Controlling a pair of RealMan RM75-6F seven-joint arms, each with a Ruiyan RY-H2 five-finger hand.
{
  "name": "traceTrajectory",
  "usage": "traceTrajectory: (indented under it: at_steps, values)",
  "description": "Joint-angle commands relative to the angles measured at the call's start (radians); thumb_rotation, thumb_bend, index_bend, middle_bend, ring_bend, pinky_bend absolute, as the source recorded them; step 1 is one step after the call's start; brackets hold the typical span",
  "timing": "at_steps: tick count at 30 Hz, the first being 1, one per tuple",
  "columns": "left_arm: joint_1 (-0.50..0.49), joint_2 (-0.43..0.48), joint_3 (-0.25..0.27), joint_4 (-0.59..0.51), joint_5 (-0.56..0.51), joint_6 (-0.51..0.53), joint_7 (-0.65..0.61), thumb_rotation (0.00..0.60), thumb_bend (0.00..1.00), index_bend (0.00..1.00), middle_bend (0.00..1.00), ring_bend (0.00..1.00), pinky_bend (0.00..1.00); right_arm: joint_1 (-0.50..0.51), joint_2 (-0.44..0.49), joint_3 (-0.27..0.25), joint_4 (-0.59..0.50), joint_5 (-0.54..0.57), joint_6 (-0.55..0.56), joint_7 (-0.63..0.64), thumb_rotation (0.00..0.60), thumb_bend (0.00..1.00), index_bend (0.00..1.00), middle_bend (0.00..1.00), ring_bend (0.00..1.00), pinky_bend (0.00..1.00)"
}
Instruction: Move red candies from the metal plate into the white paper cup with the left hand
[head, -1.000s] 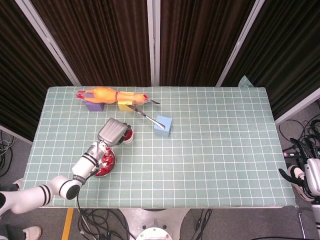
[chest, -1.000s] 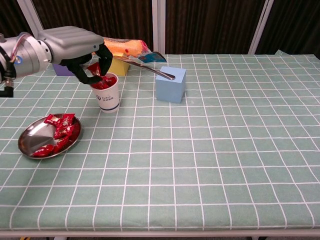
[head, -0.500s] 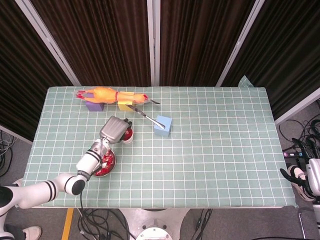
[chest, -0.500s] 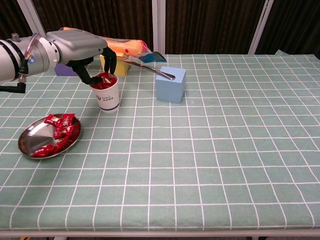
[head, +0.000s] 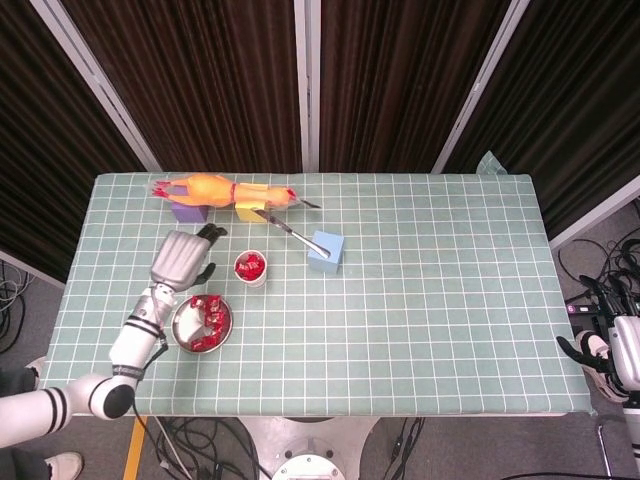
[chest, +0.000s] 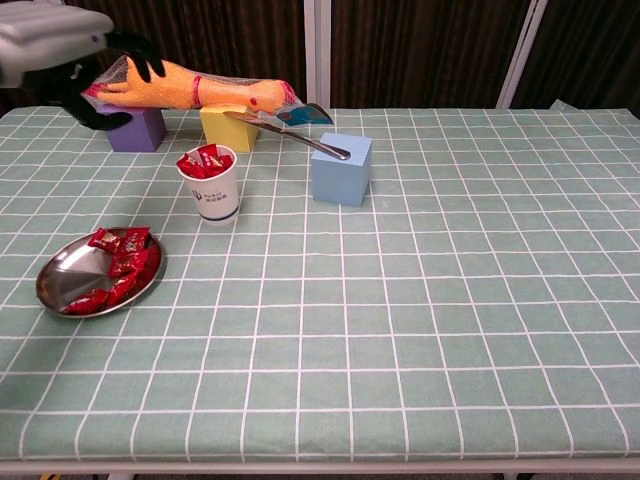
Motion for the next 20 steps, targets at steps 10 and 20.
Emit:
traceTrajectory:
  at_steps: [10,20]
  values:
    - [0.368,0.108,0.161,0.07,0.196,0.383,-0.237,0.6,0.3,0.3,0.34,0.26,0.31,0.01,-0.019,-0.008,0.033,-0.022,-0.007,0.01,0.6,0.12,0.12,0.14,0.0,0.14]
    - [0.518,0.16,0.221,-0.021,0.267,0.519,-0.199,0.6,0.3,0.3,0.34,0.26,0.31,-0.017,-0.05,-0.02,0.045,-0.041,0.048,0.003,0.6,0.12,0.12,0.14,0.0,0.14]
